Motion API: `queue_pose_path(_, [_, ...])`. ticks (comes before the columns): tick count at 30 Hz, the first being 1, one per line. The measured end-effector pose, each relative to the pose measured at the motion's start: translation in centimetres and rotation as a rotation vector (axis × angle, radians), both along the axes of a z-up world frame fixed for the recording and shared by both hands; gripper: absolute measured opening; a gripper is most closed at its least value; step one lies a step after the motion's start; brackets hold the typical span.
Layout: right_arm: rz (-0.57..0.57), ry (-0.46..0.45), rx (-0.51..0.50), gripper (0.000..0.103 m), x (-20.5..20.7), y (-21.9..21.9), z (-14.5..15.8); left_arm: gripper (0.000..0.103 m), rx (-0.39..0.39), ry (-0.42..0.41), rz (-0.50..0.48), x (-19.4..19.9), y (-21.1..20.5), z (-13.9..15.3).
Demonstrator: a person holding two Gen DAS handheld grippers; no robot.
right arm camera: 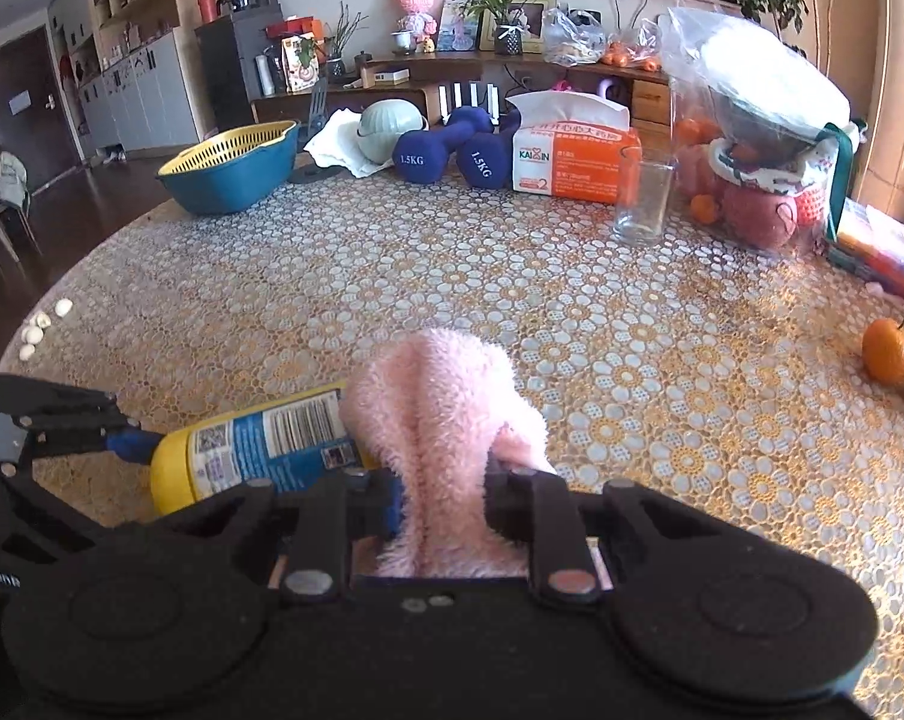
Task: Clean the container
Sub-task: 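Tilt the bottle with the left gripper while right gripper wipes it with the towel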
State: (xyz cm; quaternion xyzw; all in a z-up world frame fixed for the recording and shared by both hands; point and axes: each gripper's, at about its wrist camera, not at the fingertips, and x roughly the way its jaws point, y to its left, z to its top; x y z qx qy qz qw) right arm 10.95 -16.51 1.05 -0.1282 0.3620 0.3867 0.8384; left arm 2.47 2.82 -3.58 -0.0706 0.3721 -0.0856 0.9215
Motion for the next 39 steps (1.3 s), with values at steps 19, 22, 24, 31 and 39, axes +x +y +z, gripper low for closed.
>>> queue_pose_path(19, [0.327, -0.115, 0.022, 0.018, -5.3, 5.5, 5.6, 0.064, 0.209, -0.083, -0.070, -0.8, -2.7, 1.1])
queue_pose_path(22, [0.359, -0.111, -0.003, 0.018, -5.9, 6.6, 4.6, 0.064, 0.232, -0.085, -0.083, -0.9, -2.9, 0.9])
queue_pose_path(24, [0.358, -0.100, -0.009, 0.018, -5.7, 6.9, 4.1, 0.064, 0.239, -0.085, -0.086, -0.8, -2.9, 0.7])
queue_pose_path(31, [0.281, -0.053, -0.013, 0.019, -2.3, 6.6, 2.7, 0.064, 0.237, -0.082, -0.090, -0.8, -2.7, 0.4])
queue_pose_path(39, [0.181, -0.013, -0.005, 0.019, 1.7, 5.2, 1.8, 0.064, 0.268, -0.115, -0.112, -0.7, -3.1, 0.9])
